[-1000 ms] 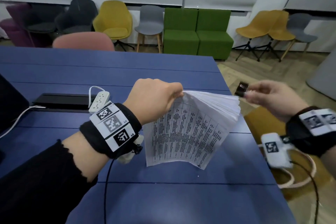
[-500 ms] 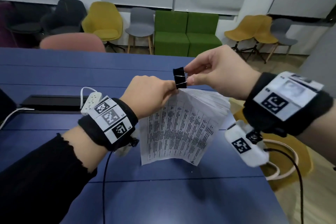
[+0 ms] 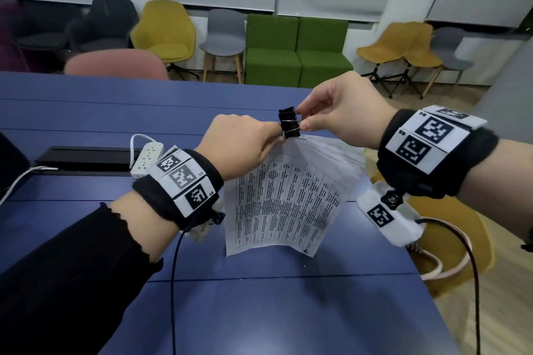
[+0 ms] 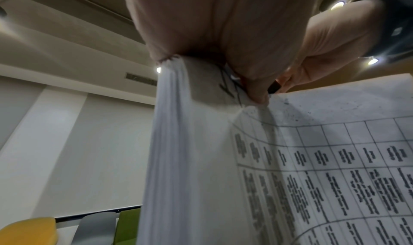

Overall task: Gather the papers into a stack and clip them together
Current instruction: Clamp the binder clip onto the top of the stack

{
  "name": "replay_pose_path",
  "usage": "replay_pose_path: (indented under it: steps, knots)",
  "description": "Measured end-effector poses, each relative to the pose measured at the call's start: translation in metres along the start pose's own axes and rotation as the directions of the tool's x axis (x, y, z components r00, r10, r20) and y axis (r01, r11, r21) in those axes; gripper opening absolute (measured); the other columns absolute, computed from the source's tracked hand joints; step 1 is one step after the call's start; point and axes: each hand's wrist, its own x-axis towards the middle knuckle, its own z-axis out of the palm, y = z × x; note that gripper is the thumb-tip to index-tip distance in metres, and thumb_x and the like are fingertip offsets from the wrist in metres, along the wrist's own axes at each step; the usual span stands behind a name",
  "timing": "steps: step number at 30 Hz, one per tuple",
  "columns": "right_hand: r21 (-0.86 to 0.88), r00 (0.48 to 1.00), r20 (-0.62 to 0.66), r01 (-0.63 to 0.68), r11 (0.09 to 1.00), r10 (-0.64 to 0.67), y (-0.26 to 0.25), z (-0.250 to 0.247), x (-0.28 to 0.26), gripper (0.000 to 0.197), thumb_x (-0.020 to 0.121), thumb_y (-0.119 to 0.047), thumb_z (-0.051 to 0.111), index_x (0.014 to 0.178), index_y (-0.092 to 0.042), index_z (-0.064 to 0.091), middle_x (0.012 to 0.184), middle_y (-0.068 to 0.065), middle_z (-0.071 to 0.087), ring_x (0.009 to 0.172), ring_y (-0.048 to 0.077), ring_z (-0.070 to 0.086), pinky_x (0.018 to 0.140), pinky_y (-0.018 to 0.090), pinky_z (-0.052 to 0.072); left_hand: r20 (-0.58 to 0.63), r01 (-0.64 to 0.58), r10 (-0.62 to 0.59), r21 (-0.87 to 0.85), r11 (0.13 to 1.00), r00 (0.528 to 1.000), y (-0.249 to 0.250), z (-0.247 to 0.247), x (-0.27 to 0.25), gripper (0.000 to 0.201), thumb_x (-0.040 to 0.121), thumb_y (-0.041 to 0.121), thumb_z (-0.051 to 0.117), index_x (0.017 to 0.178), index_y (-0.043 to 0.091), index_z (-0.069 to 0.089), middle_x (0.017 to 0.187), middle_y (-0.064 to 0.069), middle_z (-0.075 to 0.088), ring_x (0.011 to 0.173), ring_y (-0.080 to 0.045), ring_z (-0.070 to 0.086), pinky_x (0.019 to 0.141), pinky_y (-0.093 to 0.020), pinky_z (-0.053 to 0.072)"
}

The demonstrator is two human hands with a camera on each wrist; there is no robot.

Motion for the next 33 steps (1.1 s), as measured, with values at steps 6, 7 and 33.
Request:
replay_pose_path:
  steps: [6,7,33]
  knots:
    - [-0.158,0.998,0.016,0.056,0.986,-0.054,-0.009,-0.001,0.0,0.021,0.073,-0.012,0.079,0.093,-0.014,0.075,0.075,-0.002,0.068,0.074,0.009,0.065,0.07,0.009,0.046,-0.042,-0.011,0.01,-0.023,1.0,0.999,-0.001,0.002,-0.001,0.038,0.101,0.046,0.031,0.119,0.031,0.06,0.072,-0.006,0.067,0.065,-0.036,0.062,0.047,-0.028,0.016]
    - [-0.181,0.998,0.026,0.059,0.982,-0.055,-0.009,-0.001,0.0,0.021,0.074,-0.012,0.079,0.094,-0.014,0.075,0.076,-0.001,0.068,0.076,0.01,0.066,0.07,0.01,0.046,-0.052,-0.015,0.014,-0.034,0.999,0.999,-0.001,0.003,-0.002,0.039,0.1,0.046,0.029,0.118,0.031,0.061,0.07,-0.006,0.066,0.063,-0.035,0.061,0.047,-0.027,0.016]
    - [-0.776,0.863,0.503,0.428,0.464,0.045,-0.057,0.007,0.022,0.017,0.081,-0.013,0.067,0.097,-0.007,0.07,0.082,0.003,0.064,0.077,0.021,0.054,0.048,0.023,0.037,-0.113,-0.04,0.026,-0.119,0.992,0.993,0.0,0.013,-0.002,0.037,0.095,0.042,0.039,0.088,0.014,0.062,0.058,-0.006,0.062,0.05,-0.034,0.057,0.046,-0.024,0.013]
